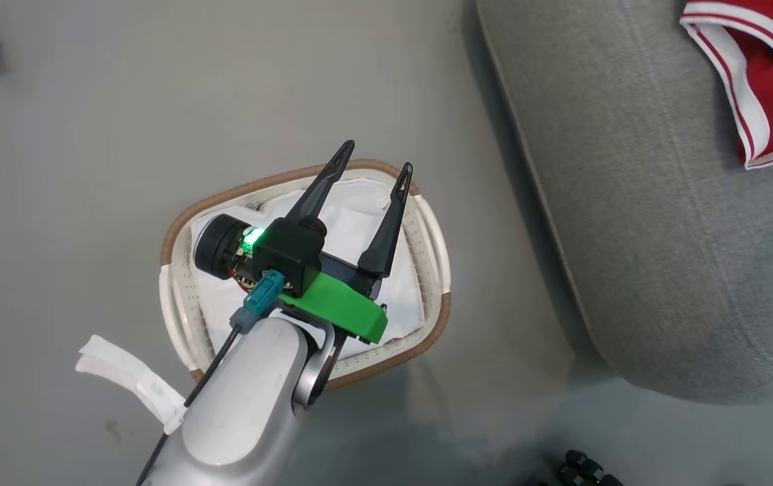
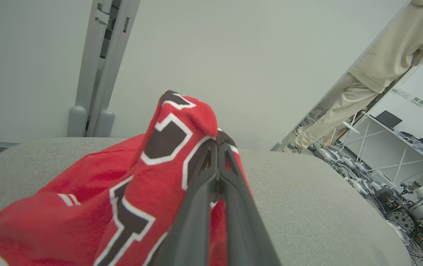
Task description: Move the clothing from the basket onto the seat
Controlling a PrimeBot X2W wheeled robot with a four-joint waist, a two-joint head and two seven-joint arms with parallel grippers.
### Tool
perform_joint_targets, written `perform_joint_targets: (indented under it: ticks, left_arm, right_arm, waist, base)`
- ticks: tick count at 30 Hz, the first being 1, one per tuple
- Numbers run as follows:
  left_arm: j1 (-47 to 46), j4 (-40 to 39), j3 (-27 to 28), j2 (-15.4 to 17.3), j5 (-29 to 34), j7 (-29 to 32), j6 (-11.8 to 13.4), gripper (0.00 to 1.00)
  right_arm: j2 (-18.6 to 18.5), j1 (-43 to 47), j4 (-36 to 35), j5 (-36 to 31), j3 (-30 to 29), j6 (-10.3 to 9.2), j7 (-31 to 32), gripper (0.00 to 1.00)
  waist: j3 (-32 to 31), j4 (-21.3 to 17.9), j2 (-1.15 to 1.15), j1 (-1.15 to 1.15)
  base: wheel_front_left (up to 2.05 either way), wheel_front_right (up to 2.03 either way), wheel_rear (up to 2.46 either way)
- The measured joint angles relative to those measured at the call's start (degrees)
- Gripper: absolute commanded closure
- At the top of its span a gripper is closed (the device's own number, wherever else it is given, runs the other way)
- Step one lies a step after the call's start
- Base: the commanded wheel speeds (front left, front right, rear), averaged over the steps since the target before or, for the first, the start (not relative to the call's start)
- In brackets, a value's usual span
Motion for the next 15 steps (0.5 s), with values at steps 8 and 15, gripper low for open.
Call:
perform_joint_targets:
  ticks: [8, 15]
  left_arm:
    - [1.23, -0.41, 1.4, 0.0, -0.01, -0.01, 0.18, 0.0]
    - [3.59, -0.51, 4.0, -0.01, -0.05, -0.01, 0.19, 0.0]
  right_arm:
    - [4.19, 7.04, -2.24, -3.22, -2.92, 0.0, -0.01, 0.0]
    - [7.44, 16.98, -6.72, 0.49, -2.26, 0.0, 0.0, 0.0]
  waist:
    - [1.06, 3.29, 0.0, 0.0]
    - [-2.51, 3.17, 0.0, 0.0]
  base:
    - [0.0, 0.0, 0.0]
    - [0.0, 0.0, 0.0]
